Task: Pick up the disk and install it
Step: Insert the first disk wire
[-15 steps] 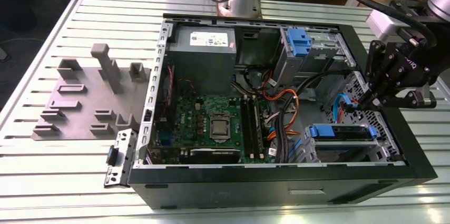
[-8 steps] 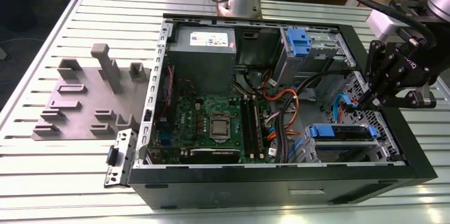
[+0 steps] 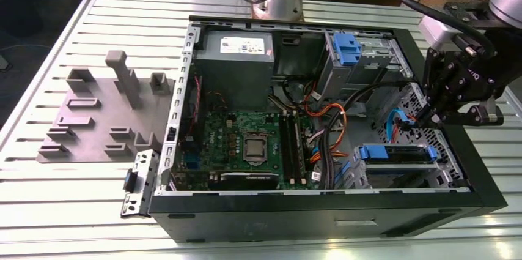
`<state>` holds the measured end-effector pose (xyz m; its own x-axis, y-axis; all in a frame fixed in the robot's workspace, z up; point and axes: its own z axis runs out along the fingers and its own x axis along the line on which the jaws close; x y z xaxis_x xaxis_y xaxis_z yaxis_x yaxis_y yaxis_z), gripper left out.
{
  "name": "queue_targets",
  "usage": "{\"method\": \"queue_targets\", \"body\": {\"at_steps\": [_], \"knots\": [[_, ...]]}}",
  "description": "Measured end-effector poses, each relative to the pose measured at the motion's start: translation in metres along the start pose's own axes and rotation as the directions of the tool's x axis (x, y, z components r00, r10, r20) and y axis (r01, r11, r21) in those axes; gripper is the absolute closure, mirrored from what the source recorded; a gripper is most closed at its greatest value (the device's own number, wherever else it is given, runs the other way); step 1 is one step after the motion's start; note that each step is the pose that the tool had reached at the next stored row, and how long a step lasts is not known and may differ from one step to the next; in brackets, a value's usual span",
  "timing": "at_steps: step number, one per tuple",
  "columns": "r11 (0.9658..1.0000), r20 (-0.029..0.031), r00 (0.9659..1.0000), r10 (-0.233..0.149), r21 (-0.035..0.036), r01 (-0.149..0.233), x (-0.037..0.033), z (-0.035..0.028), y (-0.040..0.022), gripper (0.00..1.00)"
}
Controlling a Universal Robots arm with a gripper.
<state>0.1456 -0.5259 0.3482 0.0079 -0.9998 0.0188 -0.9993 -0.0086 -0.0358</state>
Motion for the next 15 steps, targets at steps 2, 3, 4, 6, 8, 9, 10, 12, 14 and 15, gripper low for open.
{"method": "queue_targets", "body": {"at_steps": [2,3,4,6,8,9,10,12,14,15], "knots": [[1.0000,0.0000,1.0000,0.000,0.0096,0.000,0.0001,0.0000,0.0023,0.84],[0.9999,-0.0002,1.0000,0.000,0.0112,0.000,0.0003,-0.0001,0.0031,0.84],[0.9999,-0.0003,1.0000,0.000,0.0123,0.000,0.0009,-0.0002,0.0037,0.84],[0.9999,-0.0002,1.0000,0.000,0.0142,0.000,0.0027,-0.0001,0.0046,0.84],[0.9999,-0.0002,1.0000,0.000,0.0158,0.000,0.0052,-0.0001,0.0056,0.84],[0.9999,-0.0002,1.0000,0.000,0.0166,0.000,0.0066,-0.0001,0.0061,0.84],[0.9998,-0.0002,1.0000,0.000,0.0174,0.000,0.0078,-0.0001,0.0067,0.84],[0.9998,-0.0002,1.0000,0.000,0.0198,0.000,0.0105,0.0000,0.0081,0.84],[0.9998,-0.0002,1.0000,0.000,0.0220,0.000,0.0130,0.0000,0.0093,0.84],[0.9997,-0.0003,1.0000,0.000,0.0233,0.000,0.0138,0.0001,0.0100,0.84]]}}
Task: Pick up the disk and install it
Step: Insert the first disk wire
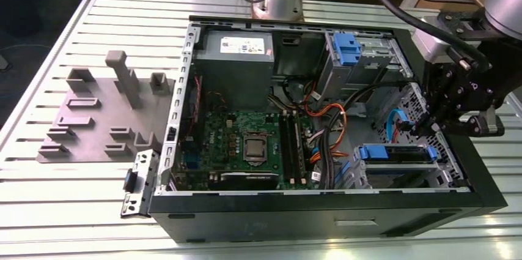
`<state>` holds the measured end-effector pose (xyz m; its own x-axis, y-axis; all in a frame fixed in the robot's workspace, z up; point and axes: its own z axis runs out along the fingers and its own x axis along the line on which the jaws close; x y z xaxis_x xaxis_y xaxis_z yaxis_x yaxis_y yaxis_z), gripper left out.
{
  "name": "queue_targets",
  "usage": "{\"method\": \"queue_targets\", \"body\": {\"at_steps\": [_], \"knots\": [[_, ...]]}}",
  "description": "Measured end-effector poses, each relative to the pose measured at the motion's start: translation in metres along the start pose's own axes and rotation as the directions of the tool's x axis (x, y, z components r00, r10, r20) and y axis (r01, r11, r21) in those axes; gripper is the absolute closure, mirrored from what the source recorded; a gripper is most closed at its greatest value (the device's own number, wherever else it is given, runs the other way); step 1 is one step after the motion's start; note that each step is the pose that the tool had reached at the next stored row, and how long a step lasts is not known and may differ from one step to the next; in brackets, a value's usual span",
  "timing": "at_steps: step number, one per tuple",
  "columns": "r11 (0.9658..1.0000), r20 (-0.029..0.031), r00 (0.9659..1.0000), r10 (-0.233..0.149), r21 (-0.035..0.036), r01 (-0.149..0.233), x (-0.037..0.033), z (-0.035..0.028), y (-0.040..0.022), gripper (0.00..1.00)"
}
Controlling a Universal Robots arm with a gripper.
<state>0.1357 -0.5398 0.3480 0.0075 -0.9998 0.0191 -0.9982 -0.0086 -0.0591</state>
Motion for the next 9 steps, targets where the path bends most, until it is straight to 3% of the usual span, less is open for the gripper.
{"method": "queue_targets", "body": {"at_steps": [7,9], "knots": [[0.9998,-0.0001,1.0000,0.000,0.0213,0.000,0.0023,0.0011,0.0068,0.84],[0.9998,-0.0002,1.0000,0.000,0.0221,0.000,0.0023,0.0012,0.0069,0.84]]}}
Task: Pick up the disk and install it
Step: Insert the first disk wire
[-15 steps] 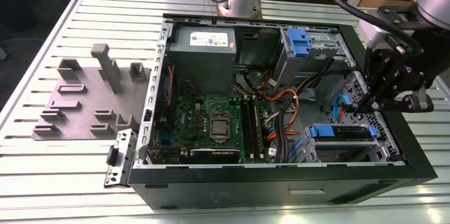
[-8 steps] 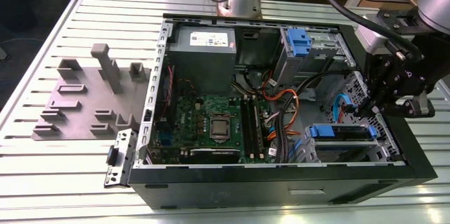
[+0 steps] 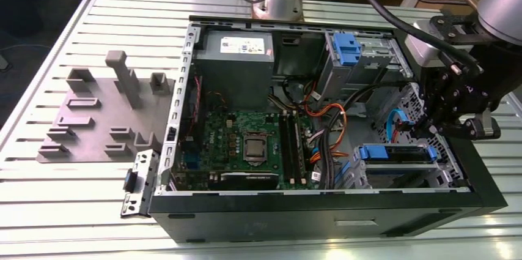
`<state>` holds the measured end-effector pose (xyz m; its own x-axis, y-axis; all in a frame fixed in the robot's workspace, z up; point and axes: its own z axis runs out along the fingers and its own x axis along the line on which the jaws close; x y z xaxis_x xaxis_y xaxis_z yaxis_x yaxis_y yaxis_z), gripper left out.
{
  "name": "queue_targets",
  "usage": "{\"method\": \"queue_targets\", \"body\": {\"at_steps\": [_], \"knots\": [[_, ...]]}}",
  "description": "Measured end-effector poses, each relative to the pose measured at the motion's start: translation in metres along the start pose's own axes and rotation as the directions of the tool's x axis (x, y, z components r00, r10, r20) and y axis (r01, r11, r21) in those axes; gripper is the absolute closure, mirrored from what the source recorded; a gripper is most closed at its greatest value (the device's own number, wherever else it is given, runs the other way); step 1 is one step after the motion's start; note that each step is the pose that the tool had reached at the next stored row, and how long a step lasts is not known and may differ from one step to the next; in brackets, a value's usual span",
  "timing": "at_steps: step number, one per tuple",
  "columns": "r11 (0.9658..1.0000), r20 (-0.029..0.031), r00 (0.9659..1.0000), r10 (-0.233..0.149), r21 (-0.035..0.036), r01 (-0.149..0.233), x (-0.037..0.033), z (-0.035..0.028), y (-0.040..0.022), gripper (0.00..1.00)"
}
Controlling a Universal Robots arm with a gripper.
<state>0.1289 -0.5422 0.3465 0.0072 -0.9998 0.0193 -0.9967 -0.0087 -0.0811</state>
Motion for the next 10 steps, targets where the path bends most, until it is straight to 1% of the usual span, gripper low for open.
{"method": "queue_targets", "body": {"at_steps": [10], "knots": [[1.0000,0.0000,1.0000,0.000,0.0001,0.000,0.0005,0.0001,0.0002,0.84]]}}
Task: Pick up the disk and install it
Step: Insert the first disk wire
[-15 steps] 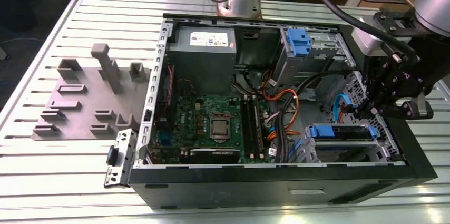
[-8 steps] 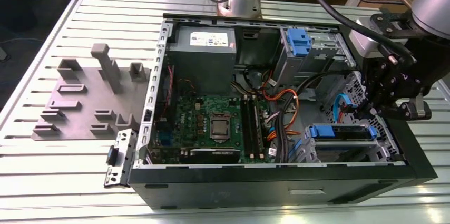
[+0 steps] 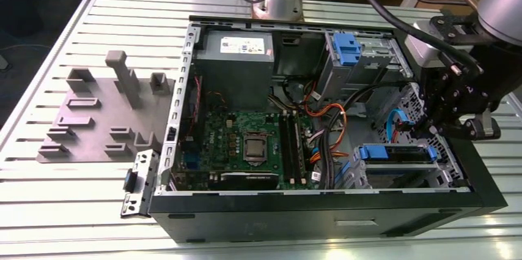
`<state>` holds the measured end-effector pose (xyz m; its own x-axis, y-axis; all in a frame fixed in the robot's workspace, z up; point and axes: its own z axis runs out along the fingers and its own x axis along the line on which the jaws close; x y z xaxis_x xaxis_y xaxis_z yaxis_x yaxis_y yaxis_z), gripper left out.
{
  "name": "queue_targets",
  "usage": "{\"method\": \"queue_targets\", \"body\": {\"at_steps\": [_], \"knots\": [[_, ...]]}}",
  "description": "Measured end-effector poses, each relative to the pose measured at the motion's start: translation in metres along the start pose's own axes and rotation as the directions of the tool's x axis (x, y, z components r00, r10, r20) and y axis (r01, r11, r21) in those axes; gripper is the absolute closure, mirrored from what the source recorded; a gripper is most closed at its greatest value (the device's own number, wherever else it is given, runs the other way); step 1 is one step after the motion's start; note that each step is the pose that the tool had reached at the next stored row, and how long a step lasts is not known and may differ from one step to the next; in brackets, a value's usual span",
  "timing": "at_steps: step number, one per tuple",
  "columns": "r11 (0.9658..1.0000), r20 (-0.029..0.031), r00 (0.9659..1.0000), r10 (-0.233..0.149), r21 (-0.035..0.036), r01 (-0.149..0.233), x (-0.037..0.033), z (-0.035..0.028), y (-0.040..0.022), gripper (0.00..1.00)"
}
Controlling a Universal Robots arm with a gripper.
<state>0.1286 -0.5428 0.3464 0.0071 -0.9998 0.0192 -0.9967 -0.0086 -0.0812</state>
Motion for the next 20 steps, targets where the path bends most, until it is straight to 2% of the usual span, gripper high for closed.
{"method": "queue_targets", "body": {"at_steps": [5,7,10,12,16,20], "knots": [[1.0000,-0.0001,1.0000,0.000,0.0020,0.000,0.0037,0.0007,0.0006,0.84],[1.0000,-0.0001,1.0000,0.000,0.0073,0.000,0.0046,0.0007,0.0019,0.84],[0.9998,-0.0001,1.0000,0.000,0.0191,0.000,0.0052,0.0005,0.0052,0.84],[0.9997,-0.0002,1.0000,0.000,0.0230,0.000,0.0055,0.0005,0.0063,0.84],[0.9997,-0.0001,1.0000,0.000,0.0261,0.000,0.0083,0.0010,0.0070,0.84],[0.9997,-0.0003,1.0000,0.000,0.0263,0.000,0.0084,0.0010,0.0072,0.84]]}}
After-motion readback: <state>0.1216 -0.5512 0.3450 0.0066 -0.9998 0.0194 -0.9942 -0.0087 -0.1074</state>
